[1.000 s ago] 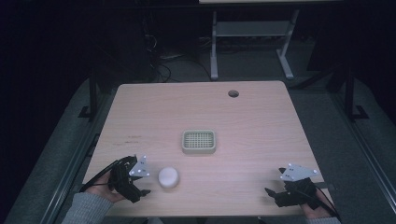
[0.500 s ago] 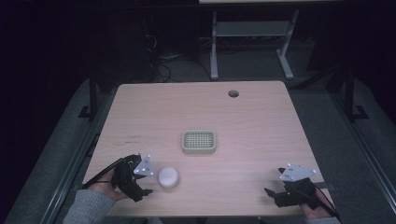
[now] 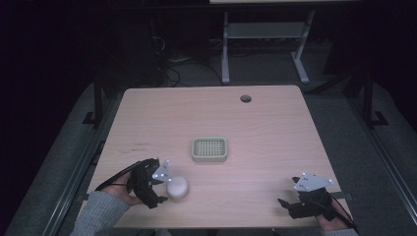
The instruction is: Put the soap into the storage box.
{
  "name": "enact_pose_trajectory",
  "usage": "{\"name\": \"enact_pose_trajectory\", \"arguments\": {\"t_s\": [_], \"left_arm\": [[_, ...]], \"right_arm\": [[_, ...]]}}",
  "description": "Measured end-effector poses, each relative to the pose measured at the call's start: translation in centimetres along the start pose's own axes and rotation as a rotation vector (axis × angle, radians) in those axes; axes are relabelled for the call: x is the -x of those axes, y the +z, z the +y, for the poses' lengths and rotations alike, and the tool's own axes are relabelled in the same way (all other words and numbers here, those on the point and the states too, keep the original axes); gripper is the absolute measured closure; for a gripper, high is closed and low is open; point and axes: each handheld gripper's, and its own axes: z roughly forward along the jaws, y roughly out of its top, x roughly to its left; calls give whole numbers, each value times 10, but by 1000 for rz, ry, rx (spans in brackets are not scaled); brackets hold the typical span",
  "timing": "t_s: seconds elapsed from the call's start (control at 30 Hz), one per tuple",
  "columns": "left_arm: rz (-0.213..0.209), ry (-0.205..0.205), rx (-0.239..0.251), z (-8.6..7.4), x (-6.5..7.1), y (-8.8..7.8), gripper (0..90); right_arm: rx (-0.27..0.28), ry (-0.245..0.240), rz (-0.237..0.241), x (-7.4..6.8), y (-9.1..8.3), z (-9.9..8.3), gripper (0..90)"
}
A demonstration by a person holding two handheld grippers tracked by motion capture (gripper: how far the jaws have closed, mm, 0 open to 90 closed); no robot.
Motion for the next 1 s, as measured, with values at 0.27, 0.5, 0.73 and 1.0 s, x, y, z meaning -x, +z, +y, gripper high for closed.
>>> {"name": "enact_pose_trajectory", "arguments": {"t_s": [0.27,0.5,0.73,1.0], "left_arm": [[-15,24,-9,14,-2,3,179],[-23,44,-19,23,-3,7,179],[-36,51,-38,27,-5,12,183],[-60,61,-63,33,-5,20,183]], "right_arm": [[-2,-8,6,0,1,1,139],[1,-7,8,-1,0,1,139],[1,-9,10,-1,1,1,139],[1,-10,10,-1,0,1,139]]}}
